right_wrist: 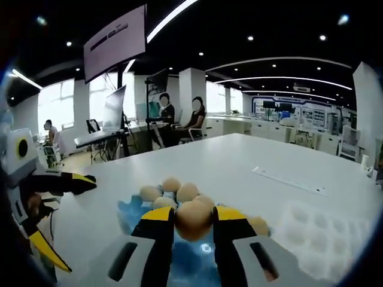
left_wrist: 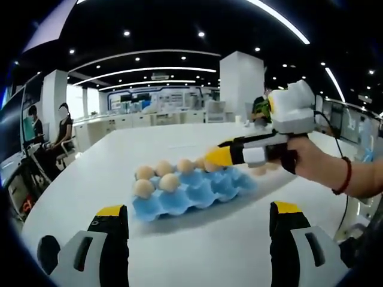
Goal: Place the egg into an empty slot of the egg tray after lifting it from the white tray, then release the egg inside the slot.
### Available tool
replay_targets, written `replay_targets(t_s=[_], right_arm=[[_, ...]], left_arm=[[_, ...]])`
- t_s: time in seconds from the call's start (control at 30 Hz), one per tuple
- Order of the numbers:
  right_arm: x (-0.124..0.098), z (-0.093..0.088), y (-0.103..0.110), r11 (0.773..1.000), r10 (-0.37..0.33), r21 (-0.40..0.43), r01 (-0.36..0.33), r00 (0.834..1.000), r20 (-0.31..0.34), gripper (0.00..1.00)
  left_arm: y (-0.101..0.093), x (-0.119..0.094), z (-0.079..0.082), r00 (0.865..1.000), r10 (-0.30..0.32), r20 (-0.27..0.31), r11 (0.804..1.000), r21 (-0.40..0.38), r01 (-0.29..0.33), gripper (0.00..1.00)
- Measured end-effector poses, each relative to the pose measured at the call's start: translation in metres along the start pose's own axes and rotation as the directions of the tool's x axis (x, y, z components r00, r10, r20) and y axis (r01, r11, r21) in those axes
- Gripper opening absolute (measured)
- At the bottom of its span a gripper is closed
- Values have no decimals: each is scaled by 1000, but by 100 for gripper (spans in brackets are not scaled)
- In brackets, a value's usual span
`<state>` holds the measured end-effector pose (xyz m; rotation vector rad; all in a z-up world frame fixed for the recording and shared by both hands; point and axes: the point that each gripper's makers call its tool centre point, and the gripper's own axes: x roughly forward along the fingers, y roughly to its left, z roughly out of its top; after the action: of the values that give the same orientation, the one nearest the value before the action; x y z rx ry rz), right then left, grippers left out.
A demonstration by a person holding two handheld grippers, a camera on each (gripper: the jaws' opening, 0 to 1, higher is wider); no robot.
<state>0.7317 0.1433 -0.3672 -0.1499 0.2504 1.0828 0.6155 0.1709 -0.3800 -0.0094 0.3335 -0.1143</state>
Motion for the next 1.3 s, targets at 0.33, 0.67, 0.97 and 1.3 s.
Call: replay_targets(t_s=[0.33, 0.67, 0.97, 1.3], right_arm=[[19, -4, 12, 1000, 22, 16, -22, 1000, -20, 26], [37, -17, 11, 999, 24, 42, -22, 998, -50, 26], [44, -30, 7, 999, 16, 29, -14, 997, -72, 27], [44, -35, 7, 999, 20, 40, -17, 997, -72, 27]], left_arm=[[11, 0, -2, 1000, -1, -13, 1000, 26, 2, 100], [18, 3, -1, 1000, 3, -14, 1000, 28, -2, 100], [13, 1, -6, 1000, 4, -22, 1000, 18, -4, 100], [19, 0, -10, 1000, 13, -28, 1000, 6, -13, 100]])
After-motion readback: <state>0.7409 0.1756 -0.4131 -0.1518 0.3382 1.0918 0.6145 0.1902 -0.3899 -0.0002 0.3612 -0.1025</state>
